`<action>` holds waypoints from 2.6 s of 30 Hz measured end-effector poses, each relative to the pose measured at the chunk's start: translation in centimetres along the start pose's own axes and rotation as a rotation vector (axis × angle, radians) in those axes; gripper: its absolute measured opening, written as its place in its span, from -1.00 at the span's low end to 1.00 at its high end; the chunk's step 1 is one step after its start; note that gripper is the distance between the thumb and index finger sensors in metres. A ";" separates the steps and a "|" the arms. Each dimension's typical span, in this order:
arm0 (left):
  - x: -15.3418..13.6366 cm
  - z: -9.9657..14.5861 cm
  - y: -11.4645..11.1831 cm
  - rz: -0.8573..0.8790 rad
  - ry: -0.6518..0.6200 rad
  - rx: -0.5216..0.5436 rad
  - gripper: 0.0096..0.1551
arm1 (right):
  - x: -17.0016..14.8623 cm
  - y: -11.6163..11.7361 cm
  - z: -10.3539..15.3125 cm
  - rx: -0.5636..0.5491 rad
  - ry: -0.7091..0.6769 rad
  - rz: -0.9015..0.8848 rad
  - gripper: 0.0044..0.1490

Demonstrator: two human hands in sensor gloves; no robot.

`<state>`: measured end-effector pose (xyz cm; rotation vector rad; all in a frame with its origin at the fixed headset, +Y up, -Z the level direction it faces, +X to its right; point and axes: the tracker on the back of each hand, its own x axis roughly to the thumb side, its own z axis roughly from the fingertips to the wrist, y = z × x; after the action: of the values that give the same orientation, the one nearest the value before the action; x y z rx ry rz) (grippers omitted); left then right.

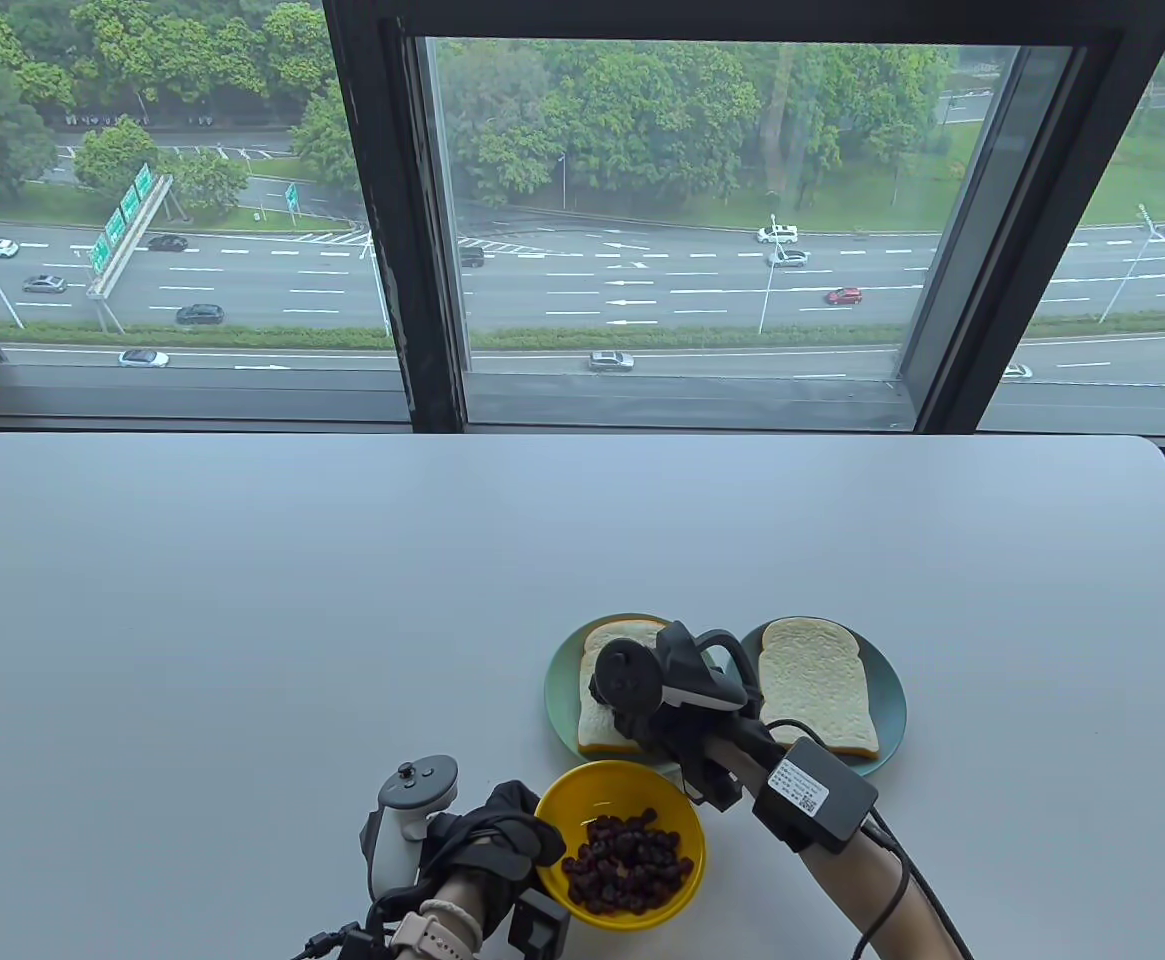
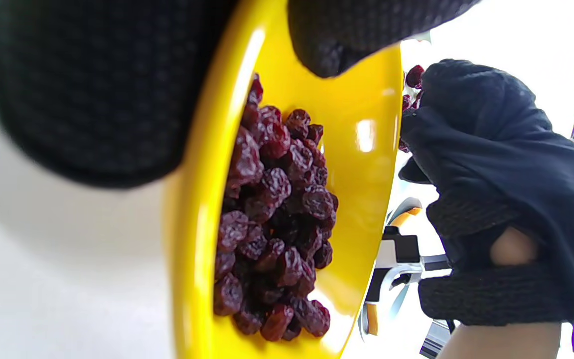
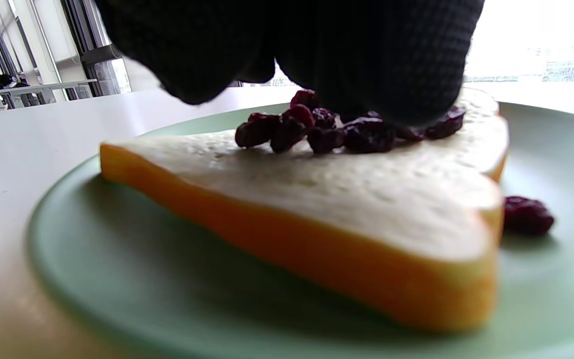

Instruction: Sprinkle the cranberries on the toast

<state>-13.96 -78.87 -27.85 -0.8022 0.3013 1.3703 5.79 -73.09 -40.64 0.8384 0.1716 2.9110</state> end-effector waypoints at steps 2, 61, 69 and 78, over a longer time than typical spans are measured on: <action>0.0 0.0 0.0 0.002 -0.002 0.000 -0.48 | -0.3 -0.8 0.6 -0.015 -0.006 -0.044 -0.35; 0.6 0.6 0.2 0.081 -0.065 0.020 -0.46 | 6.5 -4.2 9.1 -0.144 -0.413 -0.012 -0.54; 0.8 0.5 -0.1 0.074 -0.074 -0.008 -0.46 | 1.9 -6.5 3.8 -0.183 -0.165 -0.031 -0.54; 0.7 0.4 -0.2 0.070 -0.064 -0.030 -0.46 | -3.5 -2.9 -4.3 -0.079 0.171 -0.065 -0.54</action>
<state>-13.72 -78.04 -27.91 -0.7770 0.2612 1.4658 6.65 -71.03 -46.45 0.5606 0.0949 2.9053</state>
